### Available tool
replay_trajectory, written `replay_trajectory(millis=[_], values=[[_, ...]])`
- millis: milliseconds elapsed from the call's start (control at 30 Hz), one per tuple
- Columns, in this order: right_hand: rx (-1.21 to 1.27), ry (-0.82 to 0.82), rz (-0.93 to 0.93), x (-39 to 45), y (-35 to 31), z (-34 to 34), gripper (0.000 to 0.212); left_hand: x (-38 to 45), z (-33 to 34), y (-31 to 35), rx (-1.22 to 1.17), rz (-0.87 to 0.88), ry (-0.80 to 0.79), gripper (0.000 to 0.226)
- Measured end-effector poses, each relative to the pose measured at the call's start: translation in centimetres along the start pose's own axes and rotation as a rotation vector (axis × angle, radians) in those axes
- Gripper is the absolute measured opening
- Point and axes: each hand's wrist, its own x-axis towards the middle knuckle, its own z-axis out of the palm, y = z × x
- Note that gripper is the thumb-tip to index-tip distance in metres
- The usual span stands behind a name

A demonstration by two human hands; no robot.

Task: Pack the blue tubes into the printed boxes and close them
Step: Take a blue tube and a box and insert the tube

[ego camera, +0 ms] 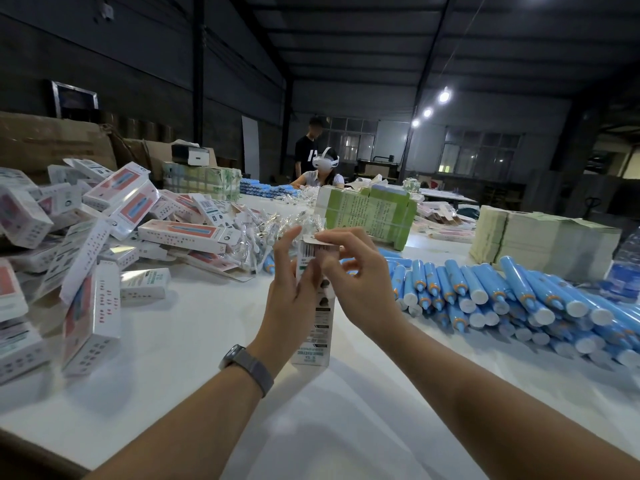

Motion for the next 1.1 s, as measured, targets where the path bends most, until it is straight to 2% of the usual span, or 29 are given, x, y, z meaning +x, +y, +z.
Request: replay_trajectory(millis=[133, 467, 733, 967, 1100], values=[[0.030, -0.005, 0.030, 0.8, -0.5, -0.1, 0.013, -0.2, -0.2, 0.0, 0.057, 0.044, -0.012, 0.049], [0.152, -0.051, 0.098, 1.3, -0.8, 0.0, 0.009, 0.0, -0.4, 0.3, 0.056, 0.019, -0.022, 0.047], [0.056, -0.085, 0.068, 1.3, -1.1, 0.4, 0.017, 0.2, -0.5, 0.5, 0.063, -0.005, -0.051, 0.059], [0.062, -0.106, 0.087, 1.4, -1.4, 0.1, 0.015, 0.2, -0.3, 0.5, 0.050, 0.017, -0.030, 0.042], [-0.031, -0.110, 0.055, 1.8, -1.6, 0.1, 0.011, 0.1, -0.3, 0.6, 0.022, 0.005, -0.015, 0.040]])
